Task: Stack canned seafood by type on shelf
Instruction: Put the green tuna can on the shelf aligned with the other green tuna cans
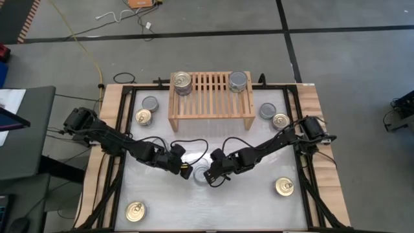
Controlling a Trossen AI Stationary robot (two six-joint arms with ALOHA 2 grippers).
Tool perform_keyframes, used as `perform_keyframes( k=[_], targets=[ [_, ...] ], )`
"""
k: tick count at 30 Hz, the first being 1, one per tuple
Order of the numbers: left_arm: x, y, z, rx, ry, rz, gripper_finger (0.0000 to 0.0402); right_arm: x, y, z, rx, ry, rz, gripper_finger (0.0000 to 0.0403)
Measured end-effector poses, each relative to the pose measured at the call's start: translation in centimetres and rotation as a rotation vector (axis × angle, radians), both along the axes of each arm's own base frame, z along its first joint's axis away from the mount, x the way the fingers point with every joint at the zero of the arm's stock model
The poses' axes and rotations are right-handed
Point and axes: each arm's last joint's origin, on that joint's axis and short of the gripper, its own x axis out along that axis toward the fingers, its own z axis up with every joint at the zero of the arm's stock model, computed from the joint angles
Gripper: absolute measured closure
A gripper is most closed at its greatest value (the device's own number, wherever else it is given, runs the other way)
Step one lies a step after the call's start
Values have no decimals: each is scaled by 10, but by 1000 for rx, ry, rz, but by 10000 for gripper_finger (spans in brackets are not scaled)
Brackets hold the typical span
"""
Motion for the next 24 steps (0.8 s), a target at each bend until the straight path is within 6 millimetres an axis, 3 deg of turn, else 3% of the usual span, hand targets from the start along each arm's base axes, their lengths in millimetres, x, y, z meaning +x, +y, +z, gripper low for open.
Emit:
perform_keyframes(
  k=[17,24],
  targets=[
    [0,-9,3,-192,-18,81,212,-2,-1,-2,-11,27,2,344],
    [12,-26,-17,-247,-22,49,212,-2,-1,-2,-11,26,1,344]
  ],
)
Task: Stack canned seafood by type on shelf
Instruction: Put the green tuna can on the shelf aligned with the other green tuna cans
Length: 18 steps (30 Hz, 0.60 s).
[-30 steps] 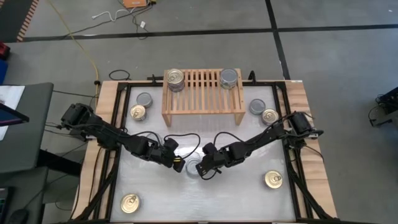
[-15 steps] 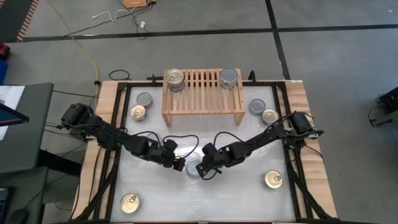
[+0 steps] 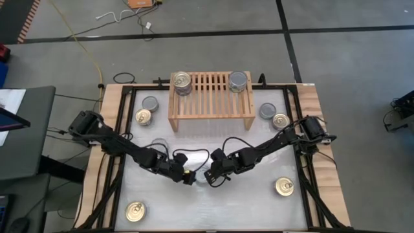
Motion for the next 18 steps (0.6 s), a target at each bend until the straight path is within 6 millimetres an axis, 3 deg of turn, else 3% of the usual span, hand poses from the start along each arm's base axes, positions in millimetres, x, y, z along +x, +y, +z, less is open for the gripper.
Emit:
perform_keyframes(
  k=[4,11,18],
  targets=[
    [0,-4,-10,1,35,26,212,0,0,0,10,0,-14,344],
    [-1,-4,-10,39,22,36,212,-1,1,0,9,2,-13,344],
    [-10,-2,-27,-58,-116,83,212,-3,1,-2,4,30,-18,344]
  ],
)
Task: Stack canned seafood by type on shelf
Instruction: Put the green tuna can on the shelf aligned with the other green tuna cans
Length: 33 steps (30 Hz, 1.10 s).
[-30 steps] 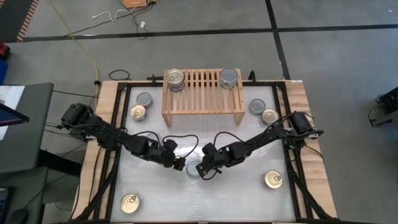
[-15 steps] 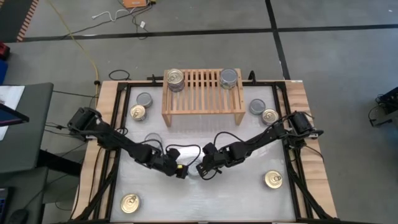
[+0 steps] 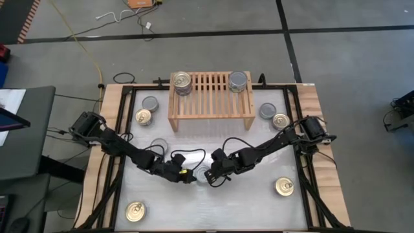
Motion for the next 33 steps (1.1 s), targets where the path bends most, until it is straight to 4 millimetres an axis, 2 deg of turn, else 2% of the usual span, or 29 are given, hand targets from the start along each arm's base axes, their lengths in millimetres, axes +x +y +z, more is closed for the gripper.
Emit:
perform_keyframes(
  k=[4,15,24,33],
  targets=[
    [-6,2,-7,-18,-24,46,212,0,0,0,-1,3,0,344],
    [-6,3,-7,-4,-37,49,212,0,-2,-1,-13,3,-13,346],
    [-5,3,-6,-6,-37,49,212,0,-2,0,-18,-8,-15,382],
    [-4,2,-4,-18,-61,48,212,0,-1,1,-7,-13,-26,375]
  ],
)
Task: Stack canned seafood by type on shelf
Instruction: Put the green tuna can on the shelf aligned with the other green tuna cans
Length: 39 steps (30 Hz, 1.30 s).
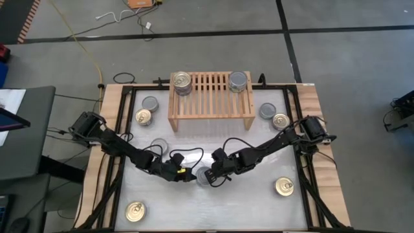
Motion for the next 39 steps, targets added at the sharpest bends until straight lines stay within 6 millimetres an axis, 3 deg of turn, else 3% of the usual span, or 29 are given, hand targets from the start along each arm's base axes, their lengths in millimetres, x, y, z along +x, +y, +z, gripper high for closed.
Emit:
perform_keyframes(
  k=[39],
  targets=[
    [-3,-2,0,15,-15,104,212,0,2,0,16,-4,-29,380]
  ],
)
